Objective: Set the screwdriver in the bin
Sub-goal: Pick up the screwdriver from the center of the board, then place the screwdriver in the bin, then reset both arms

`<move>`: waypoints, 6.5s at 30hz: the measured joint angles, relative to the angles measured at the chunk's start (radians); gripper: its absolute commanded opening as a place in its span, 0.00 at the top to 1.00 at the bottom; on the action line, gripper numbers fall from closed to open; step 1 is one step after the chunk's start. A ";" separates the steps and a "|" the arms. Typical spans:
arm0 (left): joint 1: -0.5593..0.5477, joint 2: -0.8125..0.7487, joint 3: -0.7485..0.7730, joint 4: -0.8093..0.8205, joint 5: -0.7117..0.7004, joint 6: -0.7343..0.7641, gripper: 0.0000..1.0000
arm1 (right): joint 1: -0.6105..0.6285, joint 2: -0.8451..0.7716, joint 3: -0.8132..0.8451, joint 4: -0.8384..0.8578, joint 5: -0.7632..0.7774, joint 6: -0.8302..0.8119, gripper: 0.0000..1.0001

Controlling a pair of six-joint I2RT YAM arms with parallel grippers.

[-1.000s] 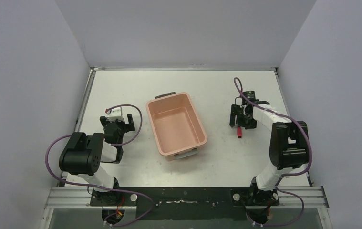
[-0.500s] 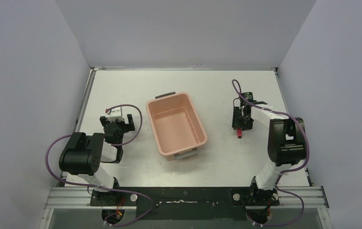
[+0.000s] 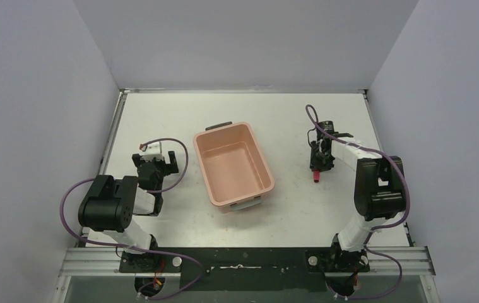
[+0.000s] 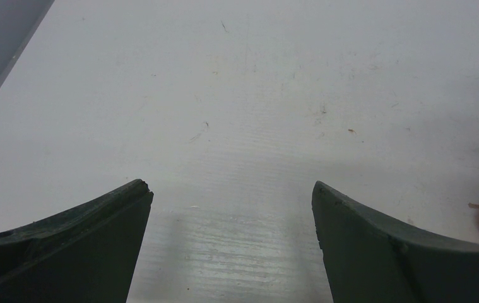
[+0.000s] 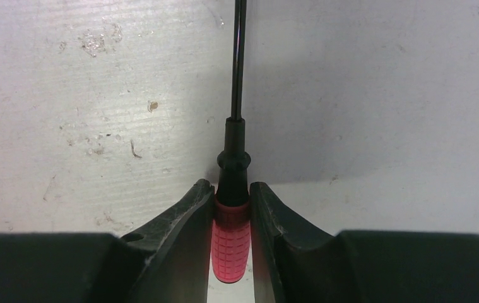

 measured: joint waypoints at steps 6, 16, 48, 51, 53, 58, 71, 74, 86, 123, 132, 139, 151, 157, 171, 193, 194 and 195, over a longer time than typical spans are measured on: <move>0.000 0.000 0.000 0.000 0.000 0.000 0.03 | 0.000 -0.051 0.042 -0.059 0.020 -0.006 1.00; 0.000 0.000 0.000 0.000 0.000 0.000 0.03 | 0.000 -0.069 0.300 -0.173 0.042 -0.030 1.00; 0.000 0.000 0.000 0.000 0.000 0.000 0.03 | 0.377 -0.035 0.957 -0.547 0.159 0.037 1.00; 0.000 0.000 0.000 0.000 0.000 0.000 0.03 | 0.465 -0.013 0.977 -0.560 0.188 0.075 1.00; 0.000 0.000 0.000 0.000 0.000 0.000 0.03 | 0.518 0.004 0.988 -0.566 0.209 0.098 1.00; 0.000 0.000 0.000 0.000 0.000 0.000 0.03 | 0.644 0.046 0.997 -0.562 0.232 0.148 1.00; 0.000 0.000 0.000 0.000 0.000 0.000 0.03 | 0.813 0.119 0.982 -0.513 0.242 0.217 1.00; 0.000 0.000 0.000 0.000 0.000 0.000 0.03 | 0.824 0.113 0.912 -0.457 0.243 0.227 1.00; 0.000 0.000 0.000 0.000 0.000 0.000 0.03 | 0.839 0.105 0.534 -0.227 0.219 0.240 1.00; 0.000 0.000 0.000 0.000 0.000 0.000 0.03 | 0.877 0.151 0.245 0.064 0.141 0.283 0.00; 0.000 0.000 0.000 0.000 0.000 0.000 0.03 | 0.879 0.150 0.312 -0.007 0.171 0.284 0.00; 0.000 0.000 0.000 0.000 0.000 0.000 0.03 | 0.879 0.146 0.424 -0.103 0.199 0.278 0.00; 0.000 0.000 0.000 0.000 0.000 0.000 0.03 | 0.879 0.148 0.823 -0.301 0.246 0.207 0.00; 0.000 0.000 0.000 0.000 0.000 0.000 0.03 | 0.877 0.153 1.038 -0.372 0.257 0.167 0.00; 0.000 0.000 0.000 0.000 0.000 0.000 0.03 | 0.620 0.148 1.102 -0.389 0.188 0.055 0.00; 0.000 0.000 0.000 0.000 0.000 0.000 0.03 | -0.069 -0.015 0.939 -0.371 -0.029 -0.142 0.00; 0.000 0.000 0.000 0.000 0.000 0.000 0.03 | -0.093 -0.015 0.938 -0.371 -0.040 -0.145 0.00; 0.000 0.000 0.000 0.000 0.000 0.000 0.03 | -0.115 -0.014 0.938 -0.370 -0.048 -0.150 0.00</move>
